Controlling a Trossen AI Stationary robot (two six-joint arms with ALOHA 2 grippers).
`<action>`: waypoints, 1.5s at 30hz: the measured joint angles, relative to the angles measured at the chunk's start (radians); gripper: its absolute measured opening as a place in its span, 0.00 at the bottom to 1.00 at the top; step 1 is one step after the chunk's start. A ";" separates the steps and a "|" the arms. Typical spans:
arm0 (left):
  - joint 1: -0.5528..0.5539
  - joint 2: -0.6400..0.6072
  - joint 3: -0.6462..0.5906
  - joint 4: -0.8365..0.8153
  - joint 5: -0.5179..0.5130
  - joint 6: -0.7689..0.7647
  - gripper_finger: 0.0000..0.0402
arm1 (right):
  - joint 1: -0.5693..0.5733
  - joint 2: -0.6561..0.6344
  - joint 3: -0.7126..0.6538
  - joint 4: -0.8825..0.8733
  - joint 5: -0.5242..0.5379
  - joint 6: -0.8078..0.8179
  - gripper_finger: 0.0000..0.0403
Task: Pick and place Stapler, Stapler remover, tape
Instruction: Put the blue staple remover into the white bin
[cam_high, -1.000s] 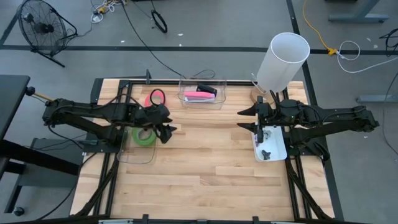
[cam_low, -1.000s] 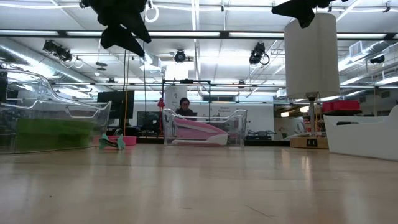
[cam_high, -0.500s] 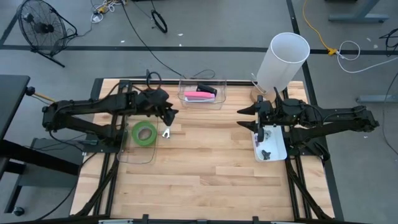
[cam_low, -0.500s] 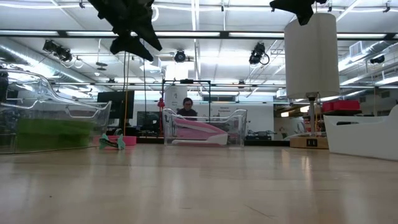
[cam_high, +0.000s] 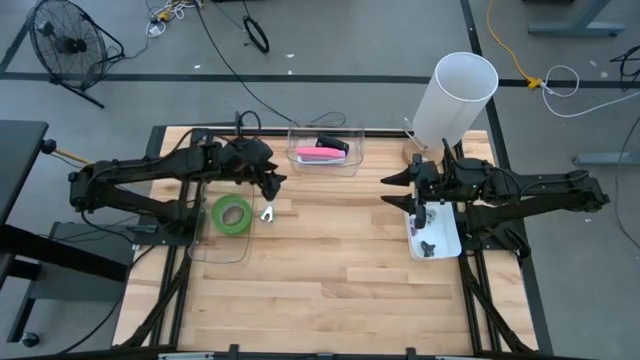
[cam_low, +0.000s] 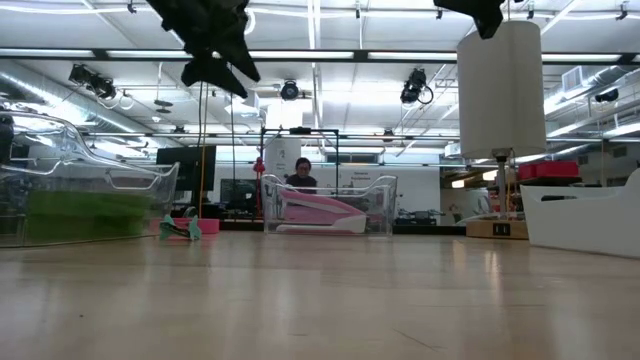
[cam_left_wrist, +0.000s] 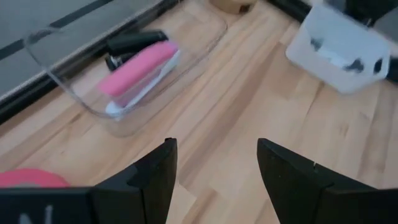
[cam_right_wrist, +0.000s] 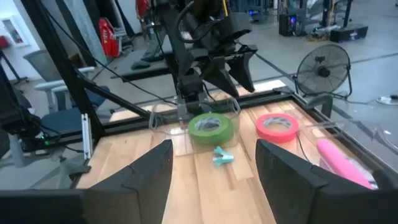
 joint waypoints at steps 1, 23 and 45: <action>0.004 0.011 0.022 -0.009 0.003 -0.002 0.56 | 0.000 0.000 0.000 0.001 -0.001 0.000 0.57; 0.049 0.368 0.413 -0.489 -0.050 -0.219 0.47 | 0.000 0.001 0.000 0.030 0.002 0.050 0.57; -0.053 0.540 0.413 -0.598 -0.020 -0.506 0.37 | 0.000 0.001 0.000 0.029 0.002 0.075 0.57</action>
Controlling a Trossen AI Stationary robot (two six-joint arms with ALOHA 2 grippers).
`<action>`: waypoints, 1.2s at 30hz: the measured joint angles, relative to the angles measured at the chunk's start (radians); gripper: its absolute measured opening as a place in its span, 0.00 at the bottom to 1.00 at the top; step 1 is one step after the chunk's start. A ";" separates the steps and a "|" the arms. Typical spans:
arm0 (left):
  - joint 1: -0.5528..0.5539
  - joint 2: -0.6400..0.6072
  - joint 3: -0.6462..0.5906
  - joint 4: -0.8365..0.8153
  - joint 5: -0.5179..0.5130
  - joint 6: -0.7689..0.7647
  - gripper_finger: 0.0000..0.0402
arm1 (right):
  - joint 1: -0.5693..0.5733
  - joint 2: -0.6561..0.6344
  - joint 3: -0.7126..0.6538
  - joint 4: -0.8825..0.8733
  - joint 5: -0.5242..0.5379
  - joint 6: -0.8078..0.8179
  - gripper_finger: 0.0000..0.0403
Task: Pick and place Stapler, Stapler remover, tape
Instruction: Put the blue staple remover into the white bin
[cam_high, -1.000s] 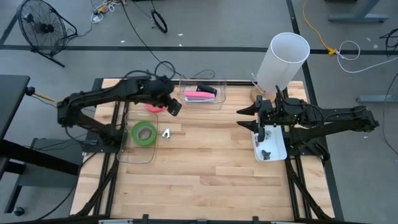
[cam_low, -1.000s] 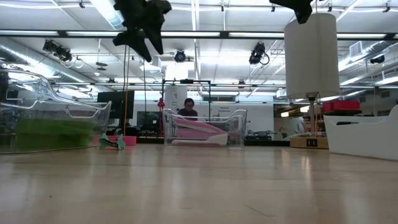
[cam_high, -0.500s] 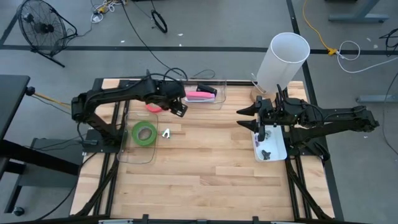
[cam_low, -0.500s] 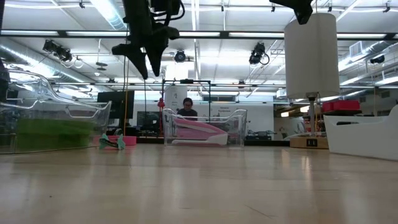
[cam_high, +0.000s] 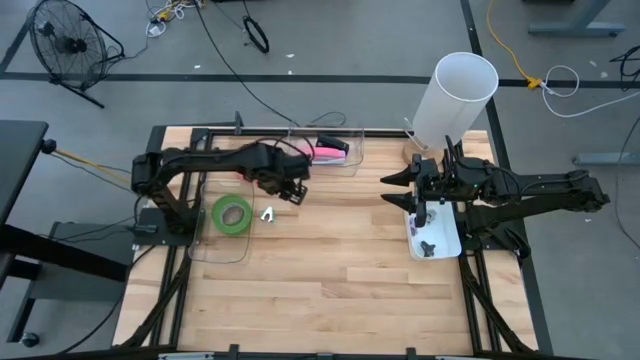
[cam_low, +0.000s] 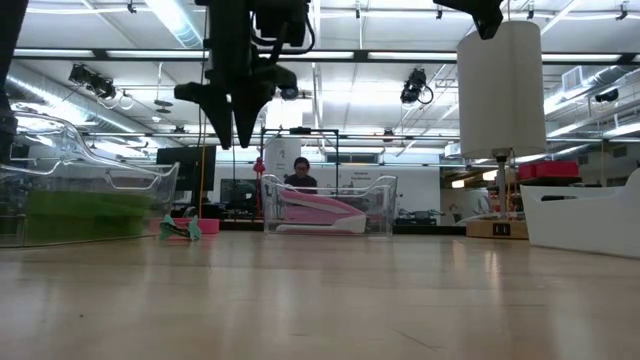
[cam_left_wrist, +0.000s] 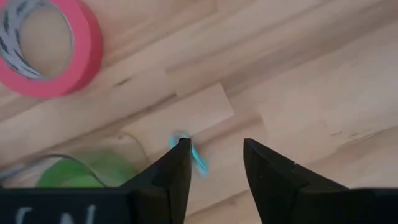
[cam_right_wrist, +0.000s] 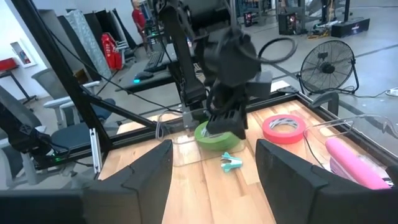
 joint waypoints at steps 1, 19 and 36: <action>-0.009 0.007 0.000 0.001 0.000 -0.015 0.37 | 0.000 0.000 0.000 -0.001 0.000 0.000 0.57; -0.098 0.026 0.000 0.032 0.018 -0.146 0.36 | 0.000 0.000 0.000 0.011 -0.233 0.041 0.57; -0.125 0.026 0.000 0.140 0.022 -0.308 0.36 | 0.000 0.000 0.000 -0.007 -0.238 0.052 0.57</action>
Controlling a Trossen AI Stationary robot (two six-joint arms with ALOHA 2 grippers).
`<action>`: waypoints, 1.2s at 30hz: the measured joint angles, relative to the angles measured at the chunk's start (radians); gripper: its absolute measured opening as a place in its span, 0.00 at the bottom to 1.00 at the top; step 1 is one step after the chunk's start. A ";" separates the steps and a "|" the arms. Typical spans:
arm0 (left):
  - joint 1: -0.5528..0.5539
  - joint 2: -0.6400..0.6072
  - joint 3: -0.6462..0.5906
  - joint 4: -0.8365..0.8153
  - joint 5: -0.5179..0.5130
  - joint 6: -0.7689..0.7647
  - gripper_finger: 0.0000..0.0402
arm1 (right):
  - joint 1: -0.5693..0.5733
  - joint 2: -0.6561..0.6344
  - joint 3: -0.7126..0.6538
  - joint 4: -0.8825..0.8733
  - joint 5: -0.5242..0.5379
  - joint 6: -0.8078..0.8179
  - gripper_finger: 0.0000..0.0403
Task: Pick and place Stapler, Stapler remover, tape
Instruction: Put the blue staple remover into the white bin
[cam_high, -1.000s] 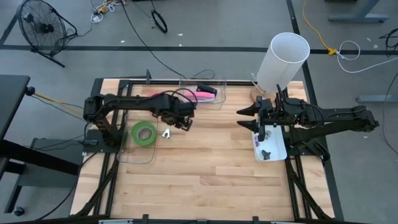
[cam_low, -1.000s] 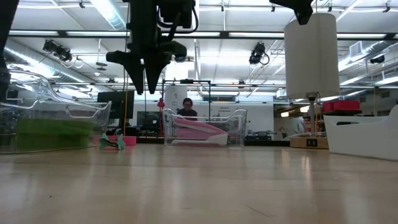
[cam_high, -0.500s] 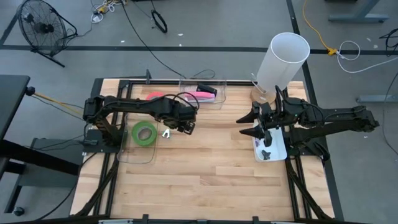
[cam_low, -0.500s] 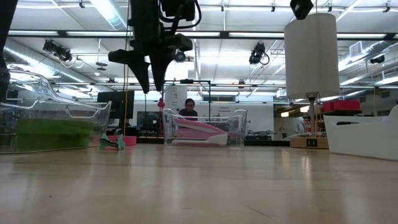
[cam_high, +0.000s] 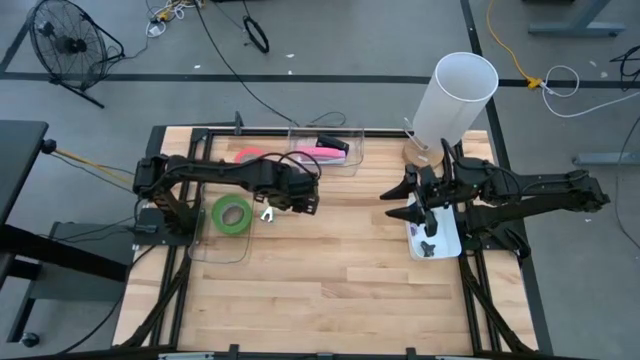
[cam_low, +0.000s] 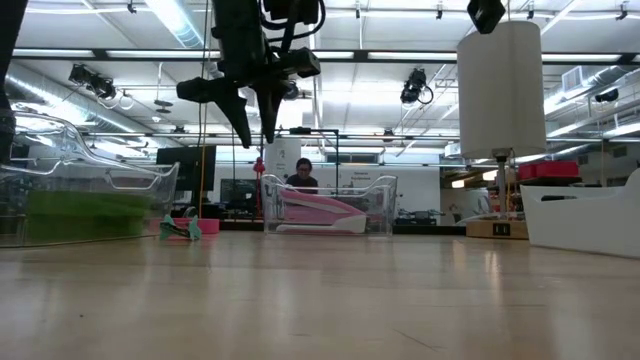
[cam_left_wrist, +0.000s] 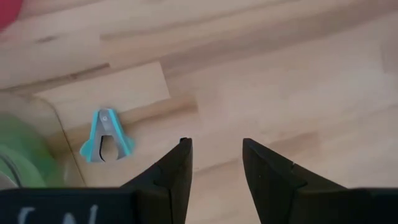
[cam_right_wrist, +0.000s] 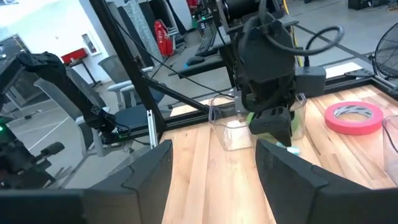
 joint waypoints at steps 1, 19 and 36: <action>-0.005 0.000 0.000 0.000 -0.021 -0.013 0.36 | 0.000 0.000 0.000 -0.008 0.000 0.000 0.57; -0.025 0.150 0.000 -0.061 -0.059 -0.048 0.36 | 0.000 0.000 0.001 -0.027 0.002 0.000 0.57; -0.034 0.218 0.000 -0.193 -0.038 -0.104 0.36 | 0.000 0.002 0.001 -0.058 0.002 0.000 0.57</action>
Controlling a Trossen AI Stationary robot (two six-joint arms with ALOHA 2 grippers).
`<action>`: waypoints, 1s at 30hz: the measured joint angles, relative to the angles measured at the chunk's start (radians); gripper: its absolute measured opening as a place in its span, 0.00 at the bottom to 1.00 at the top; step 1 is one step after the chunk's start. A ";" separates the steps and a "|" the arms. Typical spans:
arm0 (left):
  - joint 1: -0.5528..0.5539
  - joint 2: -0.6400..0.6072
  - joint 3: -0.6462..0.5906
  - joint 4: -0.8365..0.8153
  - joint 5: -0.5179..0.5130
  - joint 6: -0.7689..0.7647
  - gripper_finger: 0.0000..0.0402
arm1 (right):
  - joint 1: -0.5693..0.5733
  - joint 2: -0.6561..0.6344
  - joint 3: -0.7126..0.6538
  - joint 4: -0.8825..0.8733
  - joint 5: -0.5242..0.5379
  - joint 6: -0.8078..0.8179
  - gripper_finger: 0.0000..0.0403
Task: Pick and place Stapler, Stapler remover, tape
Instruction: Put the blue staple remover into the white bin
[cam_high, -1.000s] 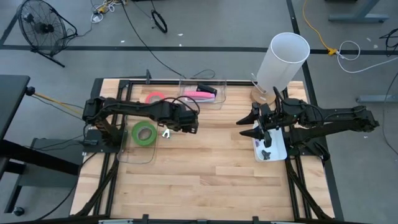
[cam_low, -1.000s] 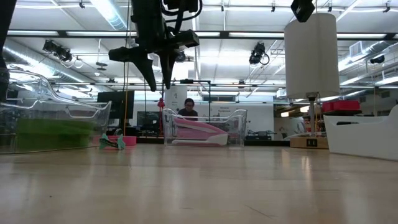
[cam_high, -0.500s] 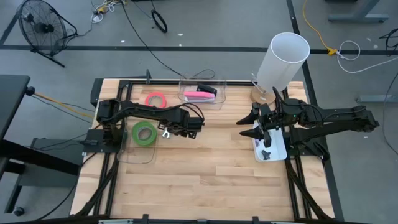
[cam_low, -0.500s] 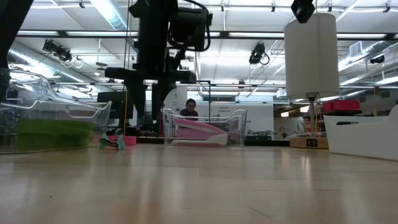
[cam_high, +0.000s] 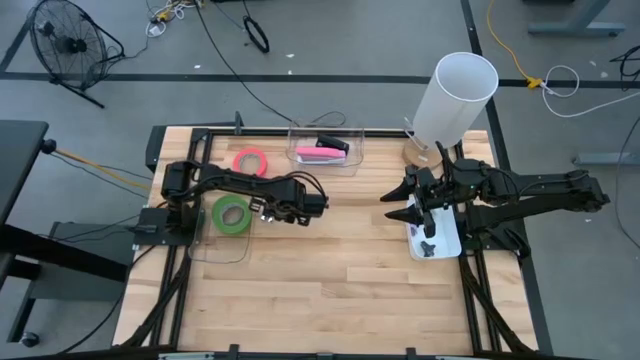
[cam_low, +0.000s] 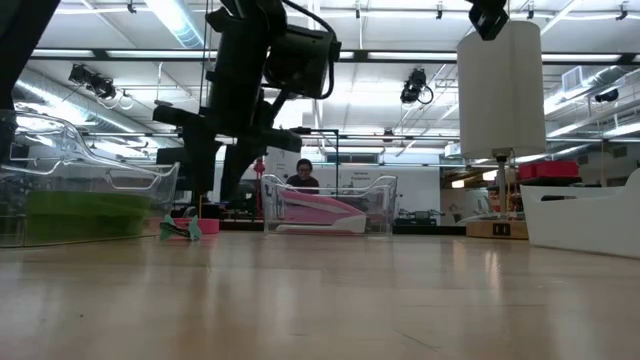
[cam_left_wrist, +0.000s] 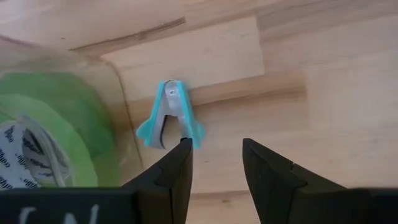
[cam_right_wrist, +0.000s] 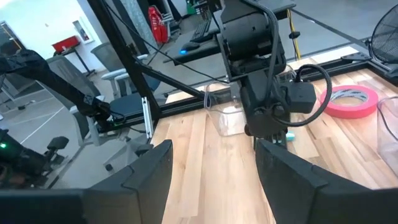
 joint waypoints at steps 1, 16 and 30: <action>-0.001 0.000 0.000 0.000 -0.001 0.000 0.36 | 0.000 0.000 0.000 -0.002 0.000 0.000 0.57; -0.005 0.028 -0.008 -0.032 0.014 -0.027 0.36 | 0.000 0.000 0.000 -0.021 0.000 -0.026 0.57; -0.004 0.103 -0.011 -0.030 0.016 -0.016 0.36 | 0.000 0.003 0.000 -0.040 0.000 -0.027 0.57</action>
